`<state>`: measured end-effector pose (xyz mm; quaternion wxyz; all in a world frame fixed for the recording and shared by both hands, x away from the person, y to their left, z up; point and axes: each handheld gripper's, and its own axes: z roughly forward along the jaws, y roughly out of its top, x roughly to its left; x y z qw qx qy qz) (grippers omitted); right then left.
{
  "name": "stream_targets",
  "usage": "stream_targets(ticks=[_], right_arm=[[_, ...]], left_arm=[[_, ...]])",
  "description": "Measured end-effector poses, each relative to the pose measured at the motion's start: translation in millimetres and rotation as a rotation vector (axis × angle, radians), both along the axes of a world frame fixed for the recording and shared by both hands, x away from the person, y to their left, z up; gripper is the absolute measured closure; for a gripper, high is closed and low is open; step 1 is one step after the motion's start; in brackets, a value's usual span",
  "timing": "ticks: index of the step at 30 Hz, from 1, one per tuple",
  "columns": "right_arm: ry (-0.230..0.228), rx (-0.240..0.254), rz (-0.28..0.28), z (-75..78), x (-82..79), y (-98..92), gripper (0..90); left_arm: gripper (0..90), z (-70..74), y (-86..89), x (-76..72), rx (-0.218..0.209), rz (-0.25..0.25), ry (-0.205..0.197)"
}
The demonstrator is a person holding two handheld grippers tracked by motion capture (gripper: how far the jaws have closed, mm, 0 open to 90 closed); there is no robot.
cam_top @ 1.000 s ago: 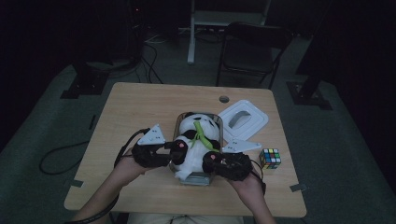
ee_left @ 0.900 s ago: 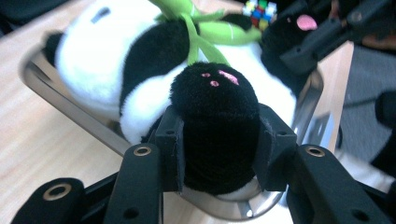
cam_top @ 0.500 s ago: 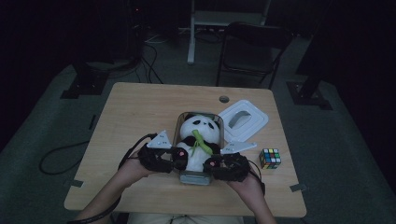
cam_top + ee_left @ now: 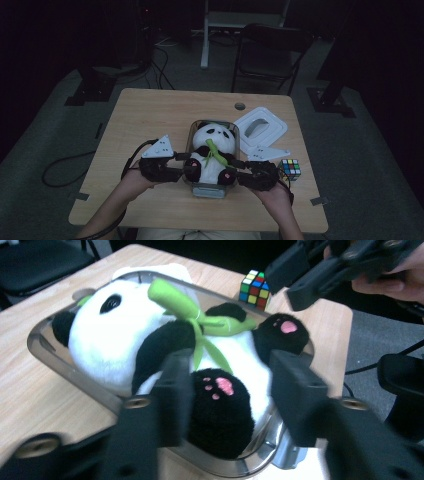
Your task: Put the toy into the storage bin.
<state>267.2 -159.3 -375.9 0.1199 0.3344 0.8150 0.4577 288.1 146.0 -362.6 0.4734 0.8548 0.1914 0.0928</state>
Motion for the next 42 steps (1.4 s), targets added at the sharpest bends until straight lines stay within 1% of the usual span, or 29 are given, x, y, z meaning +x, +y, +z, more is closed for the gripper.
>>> stream_targets(ticks=[1,2,3,4,5,6,8,10,11,15,17,18,19,20,24,26,27,29,30,31,32,33,36,37,38,39,40,41,42], right_arm=[[0.002,-0.002,0.007,0.1,-1.1,0.1,75.0],[0.002,-0.002,0.007,0.1,-1.1,0.1,75.0],[0.002,-0.003,0.003,0.1,-2.5,0.3,81.2],[-0.006,-0.009,-0.004,-0.2,-4.0,0.6,83.9],[-0.004,-0.013,0.000,-0.4,-5.2,0.7,88.4],[0.000,-0.017,0.005,-0.8,-5.7,0.6,89.8],[0.012,-0.023,0.005,-3.0,-5.0,1.1,90.0],[0.037,-0.040,0.014,-8.1,-2.2,3.4,90.0],[0.044,-0.046,0.018,-10.9,-0.9,4.6,90.0],[0.084,-0.054,0.014,-21.1,5.7,6.7,90.0],[0.107,-0.074,0.021,-28.2,8.7,10.3,90.0],[0.115,-0.084,0.024,-31.6,10.0,12.2,90.0],[0.126,-0.096,0.025,-34.7,11.3,14.0,90.0],[0.133,-0.091,0.030,-37.4,12.5,15.4,90.0],[0.135,-0.099,0.031,-38.9,14.2,19.3,90.0],[0.140,-0.086,0.033,-37.8,14.7,17.7,90.0],[0.139,-0.080,0.034,-36.8,14.3,16.4,90.0],[0.125,-0.078,0.025,-34.0,12.2,14.0,89.9],[0.121,-0.071,0.020,-32.4,11.3,12.5,89.0],[0.105,-0.068,0.013,-29.3,9.7,9.0,85.1],[0.105,-0.068,0.013,-29.3,9.7,9.0,85.1],[0.100,-0.062,0.007,-27.7,9.1,6.8,83.5],[0.082,-0.040,-0.012,-23.2,8.8,-0.9,75.2],[0.074,-0.035,-0.018,-22.1,9.1,-3.9,69.9],[0.066,-0.023,-0.034,-20.8,9.6,-8.0,64.1],[0.060,-0.017,-0.048,-20.3,9.9,-10.6,61.4],[0.040,-0.010,-0.084,-19.4,10.5,-18.9,52.5],[0.040,-0.010,-0.084,-19.4,10.5,-18.9,52.5],[0.039,-0.008,-0.107,-19.1,10.7,-23.2,49.5]], left_arm=[[62.0,0.2,-0.3,-1.0,0.005,-0.013,0.003],[66.0,0.2,-0.3,-1.0,0.005,-0.013,0.003],[66.0,-0.3,-1.3,-2.0,0.018,-0.012,-0.005],[66.8,-1.7,-2.7,-2.0,0.036,-0.012,-0.002],[71.4,-3.9,-4.0,-1.3,0.046,-0.023,0.008],[71.5,-5.9,-4.9,-0.4,0.055,-0.023,0.010],[74.2,-9.3,-5.4,2.4,0.051,-0.020,0.024],[74.4,-9.7,-3.9,5.2,0.046,-0.021,0.035],[77.2,-10.7,-4.1,6.2,0.048,-0.022,0.040],[77.4,-23.8,-7.7,11.3,0.083,-0.031,0.078],[77.4,-31.6,-9.3,14.4,0.099,-0.036,0.104],[79.7,-35.2,-10.3,15.7,0.111,-0.036,0.110],[80.3,-38.4,-10.9,17.2,0.111,-0.038,0.121],[80.3,-40.6,-10.7,18.8,0.109,-0.041,0.128],[80.3,-41.3,-10.3,20.1,0.109,-0.032,0.127],[80.1,-40.2,-10.4,18.7,0.110,-0.033,0.120],[80.1,-39.6,-10.2,17.7,0.112,-0.035,0.111],[79.6,-38.3,-9.3,16.8,0.103,-0.036,0.114],[76.5,-37.7,-9.0,16.0,0.102,-0.035,0.109],[72.4,-36.8,-8.5,15.3,0.096,-0.027,0.104],[72.4,-35.7,-8.0,14.9,0.089,-0.028,0.100],[69.7,-34.5,-7.3,14.4,0.084,-0.027,0.097],[63.3,-32.6,-5.2,14.3,0.080,-0.014,0.085],[60.1,-32.4,-4.0,14.9,0.075,-0.007,0.082],[59.4,-32.4,-3.4,15.2,0.068,-0.005,0.084],[55.3,-32.3,-2.3,15.7,0.062,-0.001,0.087],[49.8,-32.1,-1.6,15.7,0.058,0.002,0.085],[49.8,-32.0,-0.6,15.7,0.054,0.006,0.077],[46.7,-31.6,0.3,15.7,0.054,0.010,0.074]])
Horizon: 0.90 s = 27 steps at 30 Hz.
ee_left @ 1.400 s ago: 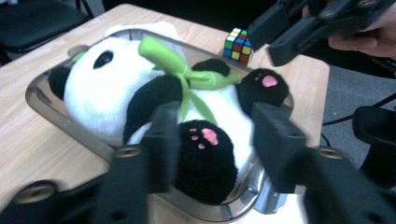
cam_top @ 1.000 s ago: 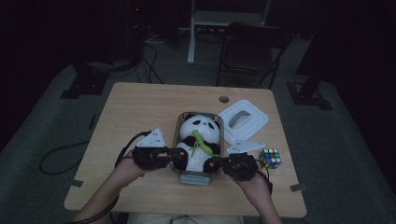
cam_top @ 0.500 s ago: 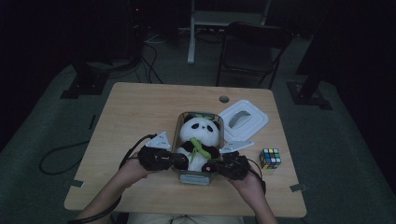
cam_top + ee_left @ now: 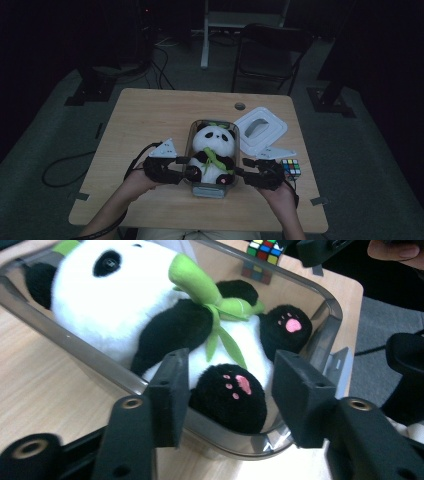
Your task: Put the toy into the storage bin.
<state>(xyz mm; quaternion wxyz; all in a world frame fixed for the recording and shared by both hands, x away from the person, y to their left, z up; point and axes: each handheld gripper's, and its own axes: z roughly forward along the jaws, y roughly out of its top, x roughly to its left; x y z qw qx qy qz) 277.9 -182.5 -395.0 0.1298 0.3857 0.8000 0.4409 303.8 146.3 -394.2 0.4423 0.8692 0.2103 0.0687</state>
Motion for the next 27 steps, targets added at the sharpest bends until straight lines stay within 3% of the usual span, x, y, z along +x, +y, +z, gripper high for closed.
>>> stream_targets(ticks=[2,4,9,10,11,14,17,19,23,27], right_arm=[[-0.006,0.002,-0.066,0.0,-0.4,-9.4,48.7],[0.006,0.030,-0.095,-1.0,-0.3,-19.9,43.4],[-0.006,0.037,-0.213,-5.6,-3.4,-43.1,35.6],[-0.011,0.040,-0.235,-6.6,-4.4,-48.2,34.0],[-0.021,0.018,-0.287,-8.5,-6.0,-56.8,30.7],[-0.026,0.006,-0.367,-13.4,-8.9,-72.8,26.8],[-0.010,0.005,-0.431,-20.5,-12.4,-88.8,23.4],[0.001,-0.005,-0.467,-25.2,-14.4,-96.8,21.4],[0.015,-0.030,-0.542,-35.6,-18.2,-111.7,19.9],[0.026,-0.035,-0.580,-42.7,-18.4,-119.8,16.6]], left_arm=[[43.7,0.4,1.8,0.1,-0.006,-0.004,0.002],[40.3,0.6,2.7,-0.2,-0.002,-0.003,-0.003],[37.8,1.3,6.9,-0.9,-0.021,0.006,-0.009],[33.9,1.7,8.9,-1.0,-0.025,0.015,-0.010],[32.1,1.7,9.9,-1.1,-0.027,0.018,-0.011],[26.5,1.0,14.7,-0.5,-0.028,0.045,-0.016],[18.4,-1.4,18.7,1.7,-0.027,0.077,-0.005],[18.1,-3.7,21.2,3.3,-0.037,0.093,0.004],[9.5,-8.6,24.4,5.0,-0.020,0.111,0.005],[0.4,-14.0,28.2,6.1,-0.018,0.126,0.016]])
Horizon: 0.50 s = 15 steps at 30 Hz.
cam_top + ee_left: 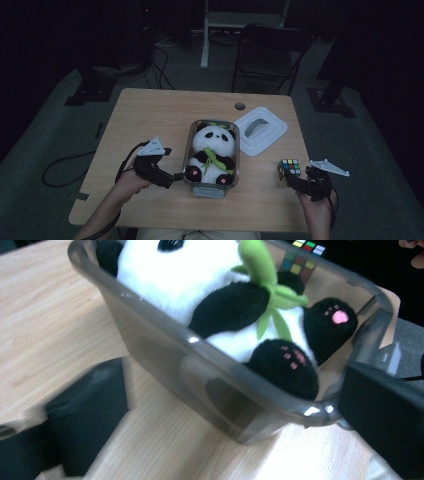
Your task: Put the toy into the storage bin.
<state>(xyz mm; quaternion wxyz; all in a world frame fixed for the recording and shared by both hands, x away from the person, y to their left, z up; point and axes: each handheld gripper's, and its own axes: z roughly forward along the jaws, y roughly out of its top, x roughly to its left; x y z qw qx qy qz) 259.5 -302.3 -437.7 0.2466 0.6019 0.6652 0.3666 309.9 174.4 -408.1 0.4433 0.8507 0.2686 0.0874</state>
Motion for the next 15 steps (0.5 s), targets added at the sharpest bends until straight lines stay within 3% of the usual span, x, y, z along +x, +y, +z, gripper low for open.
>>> stream_targets(ticks=[2,7,11,15], right_arm=[[0.017,0.004,-0.028,-6.9,1.9,-3.8,13.9],[0.035,0.011,-0.035,-16.2,9.2,-1.0,13.8],[0.061,-0.042,-0.062,-28.5,20.4,1.7,13.8],[0.096,-0.057,-0.078,-42.4,32.3,-0.2,14.1]], left_arm=[[0.4,-6.2,6.3,1.8,-0.004,0.030,0.015],[0.4,-17.5,14.9,3.4,0.009,0.061,0.027],[0.4,-27.6,22.5,3.5,0.010,0.089,0.043],[0.5,-34.6,27.0,3.5,0.006,0.104,0.056]])
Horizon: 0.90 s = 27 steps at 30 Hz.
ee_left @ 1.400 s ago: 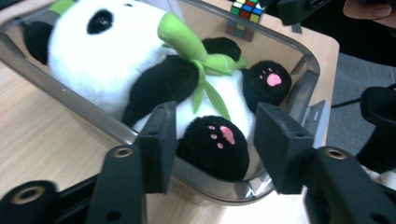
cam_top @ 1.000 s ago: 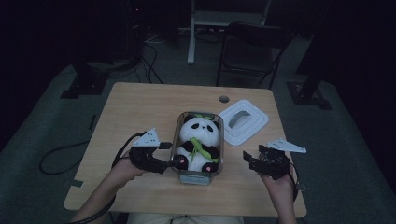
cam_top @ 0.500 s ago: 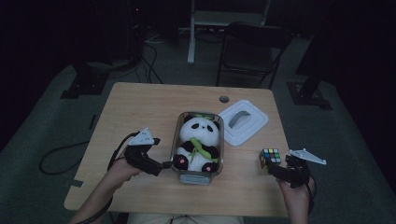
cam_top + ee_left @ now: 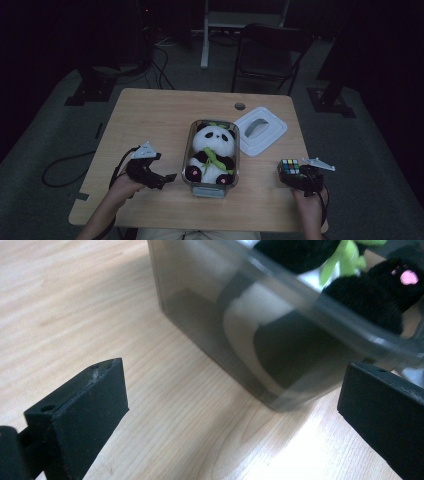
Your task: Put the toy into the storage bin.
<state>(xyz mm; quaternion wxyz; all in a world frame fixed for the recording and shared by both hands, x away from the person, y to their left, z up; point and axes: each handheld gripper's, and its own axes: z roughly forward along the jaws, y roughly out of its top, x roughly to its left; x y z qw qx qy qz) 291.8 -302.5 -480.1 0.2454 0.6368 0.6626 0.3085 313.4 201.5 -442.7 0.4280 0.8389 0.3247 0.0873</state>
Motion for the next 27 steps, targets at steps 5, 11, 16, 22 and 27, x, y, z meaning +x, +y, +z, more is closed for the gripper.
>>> stream_targets(ticks=[5,11,16,22,27], right_arm=[[0.034,-0.022,-0.010,-14.1,10.7,-0.4,19.6],[0.045,0.000,0.004,-20.3,13.6,-3.8,32.4],[0.049,-0.017,0.018,-19.2,14.6,-6.2,33.4],[0.058,-0.015,0.036,-17.0,15.3,-6.0,33.9],[0.059,0.001,0.060,-14.8,13.9,-5.3,33.9]], left_arm=[[0.4,-5.1,-1.8,0.6,0.004,0.009,-0.004],[0.4,-12.5,-2.3,1.2,0.011,0.011,0.009],[0.5,-16.5,-1.4,1.6,0.006,0.015,0.022],[0.5,-18.1,-0.6,2.6,0.006,0.017,0.024],[0.5,-17.7,-0.1,2.9,0.009,0.019,0.025]])
